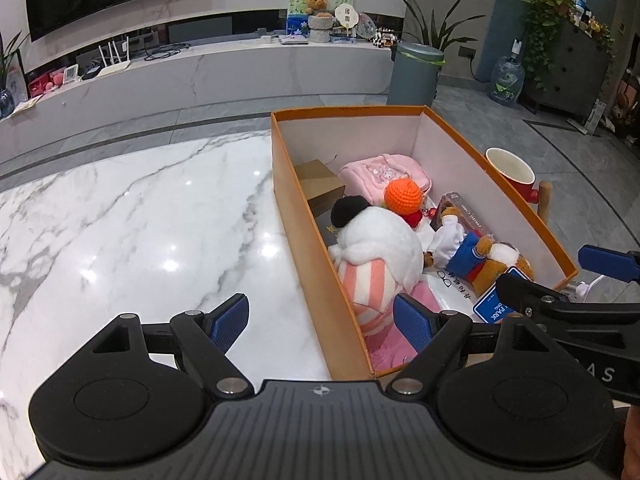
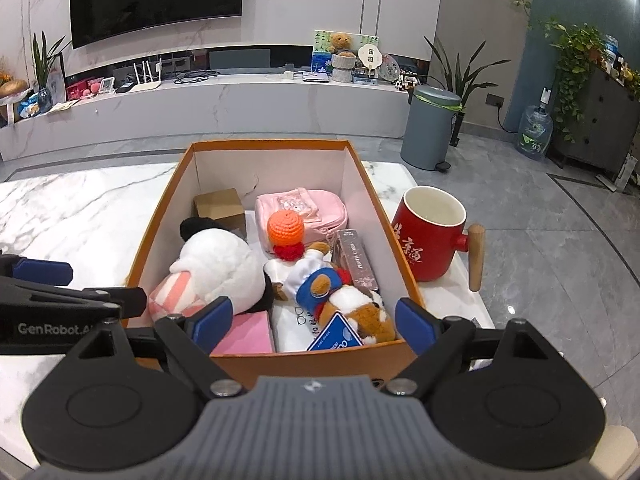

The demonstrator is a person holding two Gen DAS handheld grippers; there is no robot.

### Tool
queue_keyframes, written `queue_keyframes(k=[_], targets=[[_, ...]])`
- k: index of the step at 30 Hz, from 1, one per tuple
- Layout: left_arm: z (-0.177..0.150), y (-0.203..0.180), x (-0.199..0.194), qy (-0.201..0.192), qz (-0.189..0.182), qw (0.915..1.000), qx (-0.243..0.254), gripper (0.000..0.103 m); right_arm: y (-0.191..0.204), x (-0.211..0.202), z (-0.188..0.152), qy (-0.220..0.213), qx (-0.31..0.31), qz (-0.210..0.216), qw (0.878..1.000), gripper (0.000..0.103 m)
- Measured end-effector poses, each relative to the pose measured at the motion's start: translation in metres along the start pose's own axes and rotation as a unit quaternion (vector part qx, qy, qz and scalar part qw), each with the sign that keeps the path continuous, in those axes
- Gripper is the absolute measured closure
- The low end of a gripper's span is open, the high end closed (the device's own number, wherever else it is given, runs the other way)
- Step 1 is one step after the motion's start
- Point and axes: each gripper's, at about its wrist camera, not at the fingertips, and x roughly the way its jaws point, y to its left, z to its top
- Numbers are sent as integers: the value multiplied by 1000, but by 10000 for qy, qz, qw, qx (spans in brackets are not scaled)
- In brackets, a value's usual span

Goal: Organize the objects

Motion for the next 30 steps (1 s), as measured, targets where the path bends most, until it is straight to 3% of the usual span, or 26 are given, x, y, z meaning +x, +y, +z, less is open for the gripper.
queue_keyframes(k=[30], targets=[[-1, 2, 1, 40, 49, 10000, -43, 7, 6, 0, -7, 42, -27, -62, 10000, 14]])
